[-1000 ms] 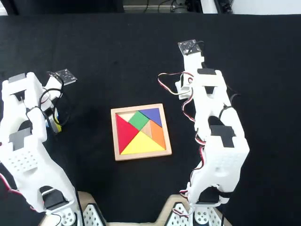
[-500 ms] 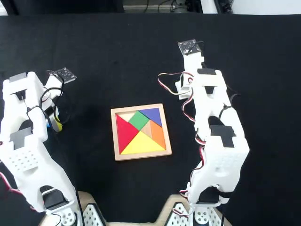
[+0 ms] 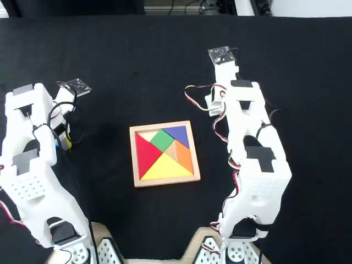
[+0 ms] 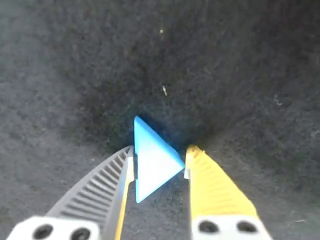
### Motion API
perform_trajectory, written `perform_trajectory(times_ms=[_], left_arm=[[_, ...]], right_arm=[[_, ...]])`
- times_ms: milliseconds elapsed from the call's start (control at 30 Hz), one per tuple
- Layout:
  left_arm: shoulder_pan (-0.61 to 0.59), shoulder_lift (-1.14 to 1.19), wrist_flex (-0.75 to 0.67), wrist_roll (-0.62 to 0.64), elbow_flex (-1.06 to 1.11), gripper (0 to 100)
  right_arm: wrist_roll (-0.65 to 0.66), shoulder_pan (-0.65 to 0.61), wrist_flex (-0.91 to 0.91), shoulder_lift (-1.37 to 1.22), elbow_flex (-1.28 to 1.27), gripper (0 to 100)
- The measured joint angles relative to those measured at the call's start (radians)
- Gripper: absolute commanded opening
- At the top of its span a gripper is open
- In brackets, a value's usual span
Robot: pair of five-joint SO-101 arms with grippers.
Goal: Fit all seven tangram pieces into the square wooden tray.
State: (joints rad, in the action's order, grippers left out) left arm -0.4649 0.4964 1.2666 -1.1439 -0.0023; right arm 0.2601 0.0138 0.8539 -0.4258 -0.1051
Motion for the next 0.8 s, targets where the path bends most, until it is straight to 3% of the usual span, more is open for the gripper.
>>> perform_trajectory(times_ms=[333, 800], left_arm=[[0.005, 0.0, 0.005, -0.026, 0.0, 3], [0.06, -0.08, 0.176, -0.043, -0.032, 3]], right_arm=[[0.0, 0.0, 0.0, 0.0, 0.0, 1.1], [0.0, 0.0, 0.0, 0.0, 0.0, 1.1]])
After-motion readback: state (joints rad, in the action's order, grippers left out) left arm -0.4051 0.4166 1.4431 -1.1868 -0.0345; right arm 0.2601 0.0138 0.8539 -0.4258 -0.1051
